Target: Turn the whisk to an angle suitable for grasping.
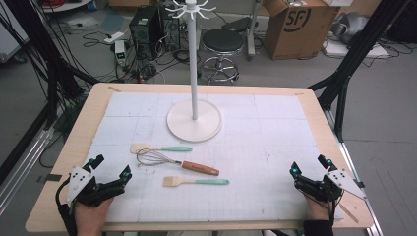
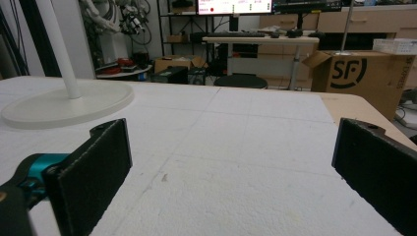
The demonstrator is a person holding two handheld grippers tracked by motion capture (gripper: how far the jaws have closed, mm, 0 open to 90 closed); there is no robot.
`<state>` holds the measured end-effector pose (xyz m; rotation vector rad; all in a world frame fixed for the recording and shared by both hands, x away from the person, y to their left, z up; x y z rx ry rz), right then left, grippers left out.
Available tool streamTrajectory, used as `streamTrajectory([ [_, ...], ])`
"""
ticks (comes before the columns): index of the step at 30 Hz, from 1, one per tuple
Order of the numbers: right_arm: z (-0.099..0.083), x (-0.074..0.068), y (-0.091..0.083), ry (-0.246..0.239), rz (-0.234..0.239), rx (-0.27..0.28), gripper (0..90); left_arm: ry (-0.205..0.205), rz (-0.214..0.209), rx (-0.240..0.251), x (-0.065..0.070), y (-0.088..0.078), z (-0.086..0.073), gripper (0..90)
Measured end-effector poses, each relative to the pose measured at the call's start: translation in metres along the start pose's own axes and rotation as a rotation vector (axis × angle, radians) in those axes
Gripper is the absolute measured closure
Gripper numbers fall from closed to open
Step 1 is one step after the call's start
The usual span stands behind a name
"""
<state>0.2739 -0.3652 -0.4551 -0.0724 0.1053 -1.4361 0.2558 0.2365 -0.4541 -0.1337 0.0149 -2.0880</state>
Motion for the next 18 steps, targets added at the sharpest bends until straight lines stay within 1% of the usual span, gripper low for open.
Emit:
streamTrajectory([
  [2, 0.0, 0.0, 0.0, 0.003, 0.001, -0.003, 0.4, -0.001, -0.004, 0.0, 0.001, 0.0, 0.0, 2.2],
  [5, 0.0, 0.001, 0.0, -0.005, 0.004, 0.004, 0.4, -0.008, -0.01, 0.001, 0.001, 0.001, 0.0, 2.2],
  [8, 0.0, 0.0, 0.0, 0.002, 0.006, -0.001, 0.4, -0.008, -0.017, -0.003, 0.002, 0.001, 0.001, 2.2],
  [13, 0.0, -0.001, 0.0, 0.003, 0.011, 0.002, 0.4, -0.006, -0.045, -0.001, 0.005, 0.004, 0.006, 2.2],
  [15, 0.0, 0.0, 0.0, 0.001, 0.012, 0.003, 0.4, -0.002, -0.049, -0.003, 0.006, 0.005, 0.007, 2.3],
  [17, 0.0, 0.0, 0.0, 0.006, 0.012, 0.004, 0.4, 0.0, -0.07, -0.02, 0.007, 0.011, 0.011, 2.2],
  [18, 0.0, 0.0, 0.0, 0.006, 0.012, 0.004, 0.4, 0.0, -0.07, -0.02, 0.007, 0.011, 0.011, 2.2],
])
Point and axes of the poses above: each handheld gripper's, and its own axes: y roughly forward along the jaws, z roughly out of its top, x roughly to its right, the point moved 4 cm from there along y, roughly forward along the jaws, and after that the axes turned 8 degrees about -z, right-handed, at the moved point
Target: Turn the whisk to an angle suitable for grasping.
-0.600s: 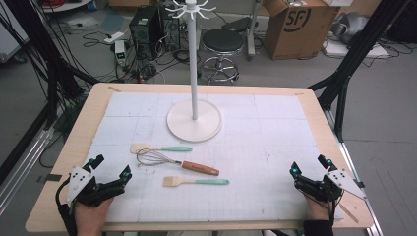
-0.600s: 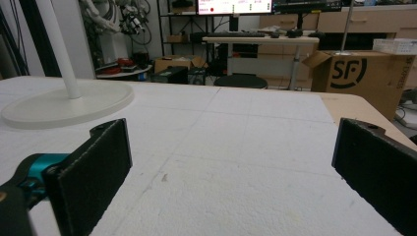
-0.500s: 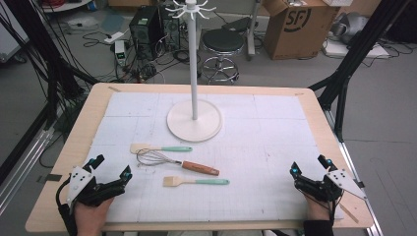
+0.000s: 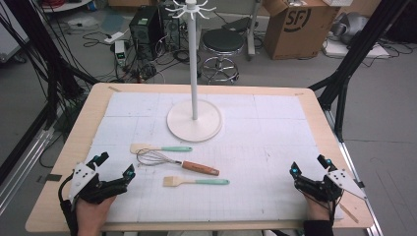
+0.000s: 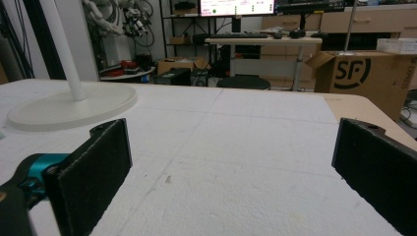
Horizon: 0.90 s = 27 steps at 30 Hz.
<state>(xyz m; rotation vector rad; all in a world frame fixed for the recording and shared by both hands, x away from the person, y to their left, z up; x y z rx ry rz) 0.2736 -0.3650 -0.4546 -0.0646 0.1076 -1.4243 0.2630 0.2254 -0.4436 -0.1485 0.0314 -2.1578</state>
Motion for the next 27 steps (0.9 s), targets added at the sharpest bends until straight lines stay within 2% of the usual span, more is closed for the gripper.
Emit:
streamTrajectory([
  [2, 0.0, 0.001, 0.0, 0.004, -0.001, 0.003, 0.4, 0.018, -0.017, -0.025, 0.0, 0.006, 0.004, 2.2],
  [5, 0.0, 0.002, 0.0, 0.008, -0.003, 0.005, 0.4, 0.011, -0.034, -0.032, -0.001, 0.01, 0.007, 2.3],
  [8, 0.0, 0.003, -0.001, 0.019, -0.004, 0.005, 0.4, 0.01, -0.058, -0.061, -0.001, 0.016, 0.009, 2.2],
  [11, 0.001, 0.003, -0.001, 0.021, -0.001, 0.01, 0.4, 0.01, -0.103, -0.091, 0.0, 0.025, 0.012, 2.2],
  [15, 0.001, 0.002, -0.001, 0.023, 0.002, 0.01, 0.4, 0.041, -0.157, -0.144, 0.004, 0.036, 0.018, 2.2],
  [16, 0.001, 0.002, -0.001, 0.025, 0.004, 0.009, 0.4, 0.051, -0.191, -0.167, 0.005, 0.042, 0.021, 2.2],
  [17, 0.001, 0.002, -0.001, 0.025, 0.004, 0.009, 0.4, 0.051, -0.191, -0.167, 0.005, 0.042, 0.021, 2.2],
  [18, 0.002, 0.001, -0.001, 0.023, 0.006, 0.01, 0.4, 0.073, -0.204, -0.204, 0.006, 0.048, 0.024, 2.3],
  [20, 0.001, 0.001, -0.001, 0.026, 0.006, 0.01, 0.4, 0.083, -0.203, -0.222, 0.006, 0.051, 0.024, 2.3],
  [21, 0.002, 0.002, -0.001, 0.026, 0.006, 0.01, 0.4, 0.101, -0.222, -0.255, 0.007, 0.057, 0.026, 2.3],
  [23, 0.002, 0.002, -0.001, 0.026, 0.007, 0.013, 0.4, 0.106, -0.237, -0.266, 0.009, 0.06, 0.026, 2.3],
  [24, 0.002, 0.002, -0.001, 0.031, 0.007, 0.013, 0.4, 0.124, -0.265, -0.297, 0.011, 0.065, 0.027, 2.3],
  [25, 0.002, 0.002, -0.001, 0.034, 0.008, 0.013, 0.4, 0.124, -0.265, -0.297, 0.011, 0.065, 0.027, 2.3],
  [26, 0.002, 0.002, -0.001, 0.035, 0.008, 0.013, 0.4, 0.159, -0.321, -0.344, 0.016, 0.071, 0.026, 2.3],
  [27, 0.002, 0.002, -0.001, 0.035, 0.01, 0.015, 0.4, 0.184, -0.346, -0.365, 0.018, 0.074, 0.027, 2.3],
])
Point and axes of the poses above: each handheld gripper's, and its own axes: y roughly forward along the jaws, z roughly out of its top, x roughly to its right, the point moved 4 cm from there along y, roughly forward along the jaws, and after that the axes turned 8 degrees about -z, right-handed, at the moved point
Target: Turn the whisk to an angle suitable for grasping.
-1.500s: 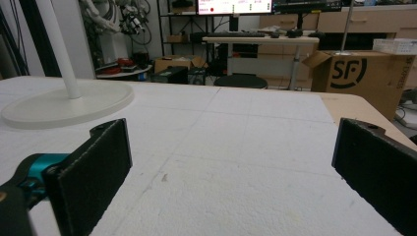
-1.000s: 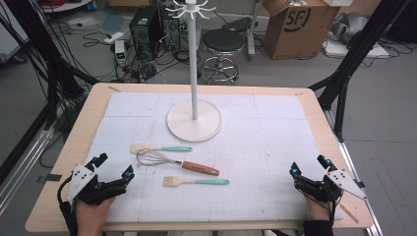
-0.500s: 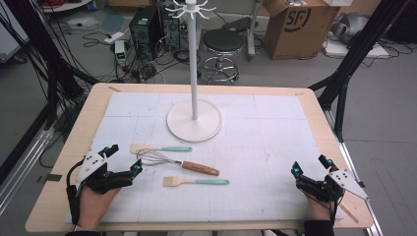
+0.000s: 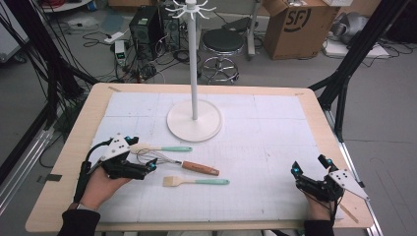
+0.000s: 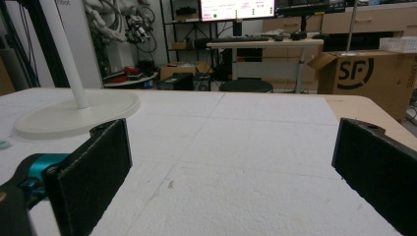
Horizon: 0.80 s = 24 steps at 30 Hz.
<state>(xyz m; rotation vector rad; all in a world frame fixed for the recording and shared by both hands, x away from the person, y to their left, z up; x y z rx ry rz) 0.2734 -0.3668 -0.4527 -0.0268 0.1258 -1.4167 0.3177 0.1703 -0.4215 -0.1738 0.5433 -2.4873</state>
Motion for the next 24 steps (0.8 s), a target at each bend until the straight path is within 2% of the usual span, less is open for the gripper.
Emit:
streamTrajectory([
  [1, 0.0, 0.0, 0.0, 0.0, 0.001, -0.002, 0.4, 0.0, 0.0, 0.0, 0.0, 0.0, 0.0, 2.3],
  [2, 0.0, 0.0, 0.0, 0.001, 0.0, -0.002, 0.4, 0.048, -0.04, -0.036, 0.001, 0.006, 0.004, 2.3],
  [3, 0.0, 0.0, 0.0, 0.005, 0.0, -0.006, 0.4, 0.07, -0.061, -0.057, 0.001, 0.01, 0.005, 2.3],
  [5, 0.0, 0.0, 0.0, 0.008, 0.004, -0.004, 0.4, 0.088, -0.097, -0.098, 0.003, 0.017, 0.009, 2.3],
  [6, 0.0, 0.0, 0.0, 0.006, 0.005, -0.002, 0.4, 0.088, -0.097, -0.098, 0.003, 0.017, 0.009, 2.3],
  [7, 0.0, 0.0, 0.0, 0.004, 0.005, -0.003, 0.4, 0.127, -0.125, -0.137, 0.004, 0.024, 0.012, 2.3],
  [8, 0.0, 0.001, 0.0, 0.005, 0.005, -0.003, 0.4, 0.142, -0.141, -0.158, 0.004, 0.028, 0.013, 2.3],
  [10, 0.0, 0.001, 0.0, 0.012, 0.004, -0.004, 0.4, 0.145, -0.152, -0.171, 0.005, 0.031, 0.015, 7.2],
  [11, 0.0, 0.001, 0.0, 0.012, 0.004, -0.004, 0.4, 0.142, -0.172, -0.183, 0.005, 0.033, 0.016, 7.2],
  [16, 0.0, 0.002, 0.0, 0.018, 0.008, 0.001, 0.4, 0.19, -0.205, -0.32, 0.003, 0.048, 0.021, 12.4],
  [18, 0.0, 0.002, 0.0, 0.023, 0.01, 0.001, 0.4, 0.193, -0.211, -0.337, 0.004, 0.05, 0.023, 14.8],
  [19, 0.0, 0.002, 0.0, 0.023, 0.01, 0.001, 0.4, 0.224, -0.226, -0.363, 0.002, 0.051, 0.025, 14.8],
  [23, 0.001, 0.002, 0.0, 0.023, 0.006, 0.004, 0.4, 0.234, -0.267, -0.424, 0.002, 0.058, 0.03, 21.0],
  [24, 0.001, 0.003, -0.001, 0.029, -0.004, 0.007, 0.4, 0.223, -0.275, -0.435, 0.004, 0.061, 0.032, 26.7],
])
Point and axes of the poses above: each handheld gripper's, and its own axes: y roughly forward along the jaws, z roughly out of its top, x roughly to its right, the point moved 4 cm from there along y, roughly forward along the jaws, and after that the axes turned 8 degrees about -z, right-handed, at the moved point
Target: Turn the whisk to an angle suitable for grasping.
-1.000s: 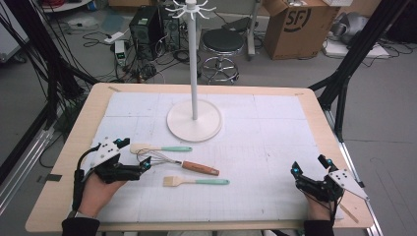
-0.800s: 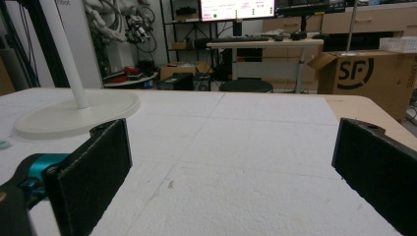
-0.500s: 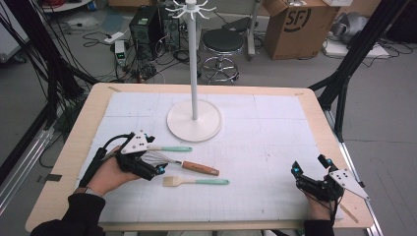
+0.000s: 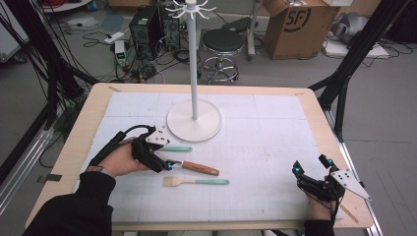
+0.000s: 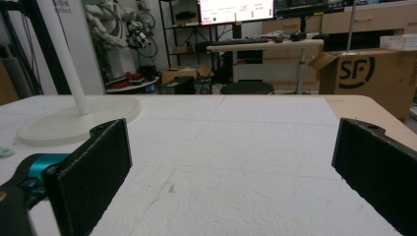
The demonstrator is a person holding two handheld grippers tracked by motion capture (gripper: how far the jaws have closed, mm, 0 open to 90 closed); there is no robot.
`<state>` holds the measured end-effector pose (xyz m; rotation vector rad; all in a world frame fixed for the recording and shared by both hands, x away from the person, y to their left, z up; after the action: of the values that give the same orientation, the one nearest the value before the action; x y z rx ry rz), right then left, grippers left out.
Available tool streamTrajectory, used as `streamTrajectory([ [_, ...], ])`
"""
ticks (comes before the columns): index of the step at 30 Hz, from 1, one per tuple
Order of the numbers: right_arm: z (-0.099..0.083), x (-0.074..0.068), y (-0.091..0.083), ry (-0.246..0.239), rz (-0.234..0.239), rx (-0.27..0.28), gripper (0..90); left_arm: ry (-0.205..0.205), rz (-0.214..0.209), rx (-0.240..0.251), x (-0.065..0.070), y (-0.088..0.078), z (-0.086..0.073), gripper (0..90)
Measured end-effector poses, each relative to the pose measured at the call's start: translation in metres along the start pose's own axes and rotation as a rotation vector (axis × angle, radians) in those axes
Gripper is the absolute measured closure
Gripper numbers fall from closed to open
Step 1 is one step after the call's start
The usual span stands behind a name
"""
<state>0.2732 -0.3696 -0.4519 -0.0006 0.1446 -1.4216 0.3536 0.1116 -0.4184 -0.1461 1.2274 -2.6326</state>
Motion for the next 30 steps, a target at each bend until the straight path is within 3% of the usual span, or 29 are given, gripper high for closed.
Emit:
streamTrajectory([
  [2, 0.001, 0.001, 0.0, 0.006, -0.005, 0.011, 0.4, 0.05, -0.033, -0.051, 0.003, 0.006, 0.005, 28.6],
  [6, 0.001, 0.001, 0.0, 0.011, -0.002, 0.007, 0.4, 0.071, -0.054, -0.095, 0.002, 0.014, 0.009, 32.3],
  [8, 0.001, 0.001, -0.001, 0.007, 0.0, 0.007, 0.4, 0.084, -0.052, -0.146, -0.001, 0.019, 0.01, 34.3],
  [12, 0.0, 0.001, -0.001, 0.017, 0.0, 0.001, 0.4, 0.079, -0.068, -0.155, -0.003, 0.022, 0.01, 38.7],
  [15, 0.0, 0.001, -0.001, 0.022, 0.004, -0.002, 0.4, 0.114, -0.09, -0.204, -0.004, 0.028, 0.006, 41.5],
  [19, 0.0, 0.002, 0.0, 0.006, 0.004, 0.012, 0.4, 0.114, -0.108, -0.202, -0.002, 0.032, 0.007, 45.6],
  [21, 0.0, 0.002, 0.0, 0.004, 0.003, 0.012, 0.4, 0.127, -0.113, -0.224, -0.002, 0.035, 0.008, 48.0],
  [22, 0.0, 0.002, 0.0, 0.003, 0.007, 0.014, 0.4, 0.153, -0.122, -0.24, -0.002, 0.037, 0.008, 49.6],
  [25, 0.0, 0.001, 0.0, 0.005, 0.006, 0.013, 0.4, 0.158, -0.129, -0.249, 0.0, 0.04, 0.01, 51.0],
  [30, 0.0, 0.001, 0.0, 0.003, 0.008, 0.011, 0.4, 0.202, -0.144, -0.291, 0.0, 0.046, 0.008, 57.7],
])
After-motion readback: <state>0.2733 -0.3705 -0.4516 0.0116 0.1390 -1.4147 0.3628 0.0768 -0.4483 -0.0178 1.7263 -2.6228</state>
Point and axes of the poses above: each handheld gripper's, and its own axes: y roughly forward along the jaws, z roughly out of its top, x roughly to its right, the point moved 4 cm from there along y, roughly forward along the jaws, and after that the axes turned 8 degrees about -z, right-handed, at the moved point
